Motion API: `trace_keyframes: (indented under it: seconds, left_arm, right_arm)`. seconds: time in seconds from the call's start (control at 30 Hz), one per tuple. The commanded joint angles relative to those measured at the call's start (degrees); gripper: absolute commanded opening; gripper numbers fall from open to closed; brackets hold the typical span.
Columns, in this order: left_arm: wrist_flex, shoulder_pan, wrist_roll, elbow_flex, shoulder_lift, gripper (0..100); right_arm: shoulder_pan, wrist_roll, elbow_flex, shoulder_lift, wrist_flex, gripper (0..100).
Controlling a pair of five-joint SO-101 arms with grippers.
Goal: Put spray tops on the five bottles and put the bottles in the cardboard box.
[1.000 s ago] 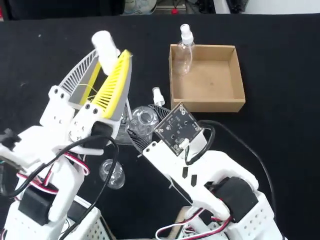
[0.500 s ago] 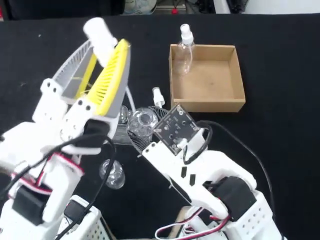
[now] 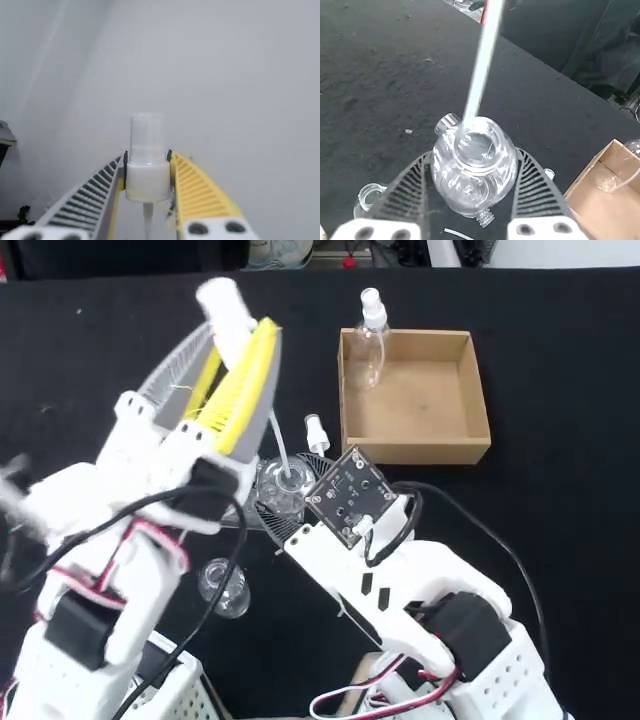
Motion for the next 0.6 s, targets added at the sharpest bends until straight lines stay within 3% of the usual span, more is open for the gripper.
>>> trace_keyframes:
  seconds: [0.0, 0.3, 0.57]
  left_arm:
    - [-0.88, 0.66, 0.26, 1.89, 0.09, 9]
    - [-0.62, 0.66, 0.18, 5.14, -0.18, 9]
    - [9.41, 0.22, 0.09, 7.69, -9.14, 9]
  right_arm:
    - [-0.88, -0.53, -0.4, -1.71, -1.14, 4.9]
    - [-0.88, -0.53, -0.48, -1.71, -0.79, 4.9]
    - [-0.7, -0.62, -0.66, -1.19, -0.7, 4.9]
